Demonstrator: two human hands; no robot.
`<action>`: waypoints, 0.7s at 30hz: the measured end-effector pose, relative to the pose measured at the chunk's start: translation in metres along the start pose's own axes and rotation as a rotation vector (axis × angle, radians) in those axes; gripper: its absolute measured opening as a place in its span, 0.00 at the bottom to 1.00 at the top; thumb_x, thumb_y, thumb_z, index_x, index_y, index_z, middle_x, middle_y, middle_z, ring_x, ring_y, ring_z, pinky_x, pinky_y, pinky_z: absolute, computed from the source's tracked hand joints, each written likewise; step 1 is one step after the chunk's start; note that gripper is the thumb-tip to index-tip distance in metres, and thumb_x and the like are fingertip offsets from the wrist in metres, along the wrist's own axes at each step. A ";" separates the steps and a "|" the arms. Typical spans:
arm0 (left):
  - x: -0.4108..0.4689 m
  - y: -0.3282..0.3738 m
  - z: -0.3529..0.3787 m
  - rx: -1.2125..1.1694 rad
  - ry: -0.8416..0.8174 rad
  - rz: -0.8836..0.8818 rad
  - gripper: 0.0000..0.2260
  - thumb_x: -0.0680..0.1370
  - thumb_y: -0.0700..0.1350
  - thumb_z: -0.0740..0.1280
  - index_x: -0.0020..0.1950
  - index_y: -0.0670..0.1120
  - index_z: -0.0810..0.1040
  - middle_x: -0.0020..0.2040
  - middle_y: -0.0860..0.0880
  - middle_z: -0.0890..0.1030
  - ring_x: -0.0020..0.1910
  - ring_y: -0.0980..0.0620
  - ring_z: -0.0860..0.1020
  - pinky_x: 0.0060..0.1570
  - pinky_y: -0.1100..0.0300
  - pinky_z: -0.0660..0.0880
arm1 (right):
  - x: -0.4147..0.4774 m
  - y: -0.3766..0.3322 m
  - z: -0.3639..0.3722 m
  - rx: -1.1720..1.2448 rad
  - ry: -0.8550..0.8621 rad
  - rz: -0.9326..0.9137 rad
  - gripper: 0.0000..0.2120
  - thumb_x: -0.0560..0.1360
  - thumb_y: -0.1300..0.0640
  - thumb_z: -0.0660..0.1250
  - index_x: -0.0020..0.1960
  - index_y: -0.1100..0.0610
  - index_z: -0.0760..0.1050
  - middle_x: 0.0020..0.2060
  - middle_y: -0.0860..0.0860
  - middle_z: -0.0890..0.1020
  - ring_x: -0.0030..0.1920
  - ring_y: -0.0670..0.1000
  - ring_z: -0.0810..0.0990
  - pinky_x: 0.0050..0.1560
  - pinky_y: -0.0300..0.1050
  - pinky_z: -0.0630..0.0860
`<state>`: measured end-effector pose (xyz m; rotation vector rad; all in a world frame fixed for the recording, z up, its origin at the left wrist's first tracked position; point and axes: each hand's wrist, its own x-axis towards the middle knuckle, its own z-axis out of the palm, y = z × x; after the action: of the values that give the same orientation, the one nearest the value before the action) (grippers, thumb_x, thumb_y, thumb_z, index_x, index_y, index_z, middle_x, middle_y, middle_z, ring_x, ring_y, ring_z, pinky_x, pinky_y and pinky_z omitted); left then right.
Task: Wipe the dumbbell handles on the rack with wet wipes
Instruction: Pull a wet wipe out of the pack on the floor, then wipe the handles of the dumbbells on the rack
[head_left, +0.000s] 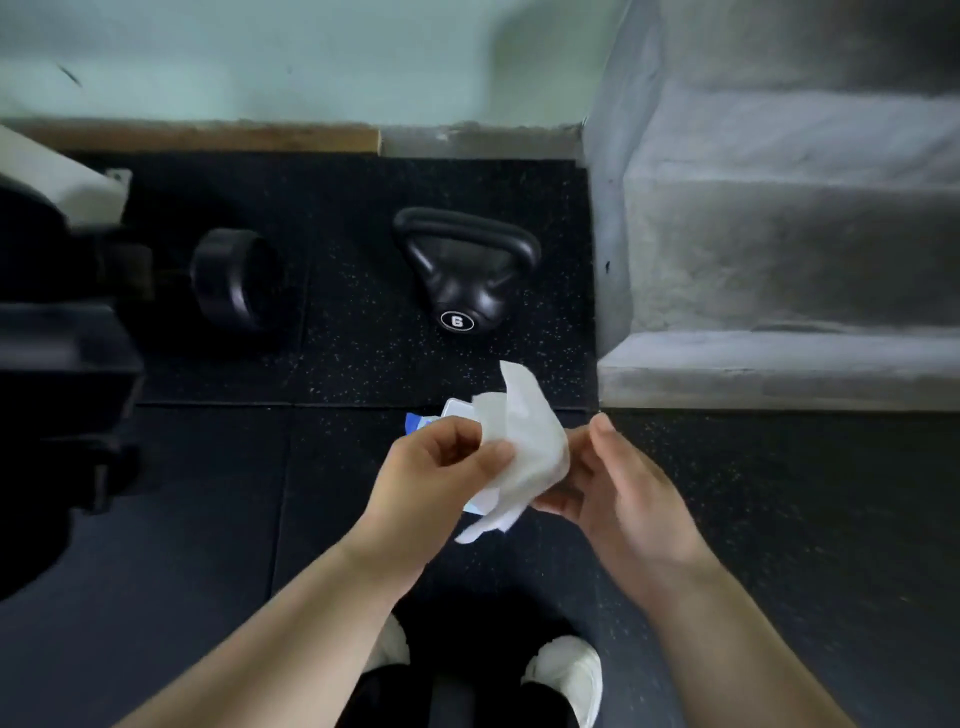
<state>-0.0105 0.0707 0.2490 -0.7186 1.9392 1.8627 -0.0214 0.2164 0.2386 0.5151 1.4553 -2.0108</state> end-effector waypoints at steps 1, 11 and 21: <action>-0.018 0.021 -0.002 0.013 0.011 0.026 0.09 0.73 0.38 0.68 0.32 0.40 0.75 0.27 0.52 0.72 0.28 0.60 0.69 0.28 0.74 0.66 | -0.018 -0.016 0.009 -0.015 0.054 0.024 0.22 0.68 0.40 0.60 0.45 0.60 0.75 0.44 0.55 0.82 0.46 0.54 0.80 0.45 0.48 0.78; -0.187 0.214 -0.033 0.161 0.049 0.078 0.10 0.73 0.39 0.69 0.31 0.46 0.77 0.22 0.57 0.74 0.24 0.63 0.71 0.25 0.74 0.66 | -0.192 -0.173 0.122 -0.390 0.247 -0.129 0.06 0.73 0.58 0.66 0.39 0.50 0.73 0.37 0.48 0.80 0.39 0.46 0.78 0.43 0.39 0.77; -0.264 0.274 -0.074 0.052 0.227 0.126 0.07 0.76 0.39 0.65 0.37 0.44 0.78 0.32 0.50 0.78 0.34 0.53 0.74 0.35 0.62 0.71 | -0.269 -0.224 0.173 -0.328 0.100 -0.046 0.09 0.75 0.62 0.63 0.39 0.54 0.78 0.35 0.51 0.81 0.35 0.48 0.78 0.36 0.42 0.76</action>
<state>0.0492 0.0285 0.6294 -0.8412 2.2127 1.8640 0.0367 0.1675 0.6217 0.4486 1.8285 -1.7508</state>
